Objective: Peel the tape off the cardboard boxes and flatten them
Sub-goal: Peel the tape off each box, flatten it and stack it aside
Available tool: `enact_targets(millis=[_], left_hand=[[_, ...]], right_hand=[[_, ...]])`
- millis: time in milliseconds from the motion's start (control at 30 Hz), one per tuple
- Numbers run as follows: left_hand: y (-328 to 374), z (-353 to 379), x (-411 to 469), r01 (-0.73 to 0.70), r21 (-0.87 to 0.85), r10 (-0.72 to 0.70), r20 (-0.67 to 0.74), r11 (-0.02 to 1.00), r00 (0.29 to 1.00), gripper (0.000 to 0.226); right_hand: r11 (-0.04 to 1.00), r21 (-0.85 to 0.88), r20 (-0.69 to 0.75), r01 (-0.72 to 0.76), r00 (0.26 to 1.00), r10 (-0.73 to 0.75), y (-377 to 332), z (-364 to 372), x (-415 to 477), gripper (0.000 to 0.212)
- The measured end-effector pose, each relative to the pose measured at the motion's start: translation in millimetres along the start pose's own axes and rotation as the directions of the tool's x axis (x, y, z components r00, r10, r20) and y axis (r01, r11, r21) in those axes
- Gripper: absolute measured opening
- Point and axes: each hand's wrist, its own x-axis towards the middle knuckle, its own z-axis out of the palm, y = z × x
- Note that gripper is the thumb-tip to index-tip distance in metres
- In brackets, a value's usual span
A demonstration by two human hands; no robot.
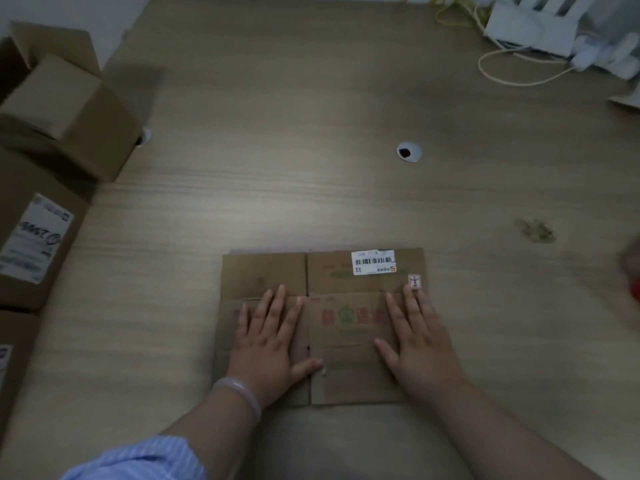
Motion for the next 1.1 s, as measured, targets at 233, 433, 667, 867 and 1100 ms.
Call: enact_targets(millis=[233,433,667,867,1100], left_hand=[[-0.4,12.6,0.8,0.004,-0.01,-0.006,-0.139,1.0,0.99,0.099],[-13.1,7.6,1.5,-0.009,-0.148,-0.008,-0.116,0.989,0.993,0.071],[-16.4,-9.4,-14.0,0.349,-0.179,-0.373,-0.117,0.92,0.921,0.07],[-20.7,-15.8,-29.7,0.655,-0.371,-0.705,0.0,0.659,0.709,0.095],[-12.7,-7.8,-35.3,0.709,-0.433,-0.749,0.107,0.557,0.654,0.098]], right_hand=[[0.998,-0.059,-0.106,0.016,0.994,-0.022,1.3,15.6,0.6,0.077],[1.0,-0.016,-0.08,0.021,0.997,-0.022,5.1,13.1,0.7,0.069],[0.978,0.133,-0.027,-0.162,0.986,0.167,26.3,-17.1,-6.9,0.08],[0.879,0.37,0.008,-0.301,0.947,0.321,33.2,-28.0,-8.9,0.053],[0.698,0.6,0.127,-0.392,0.908,0.4,42.8,-23.2,-15.0,0.041]])
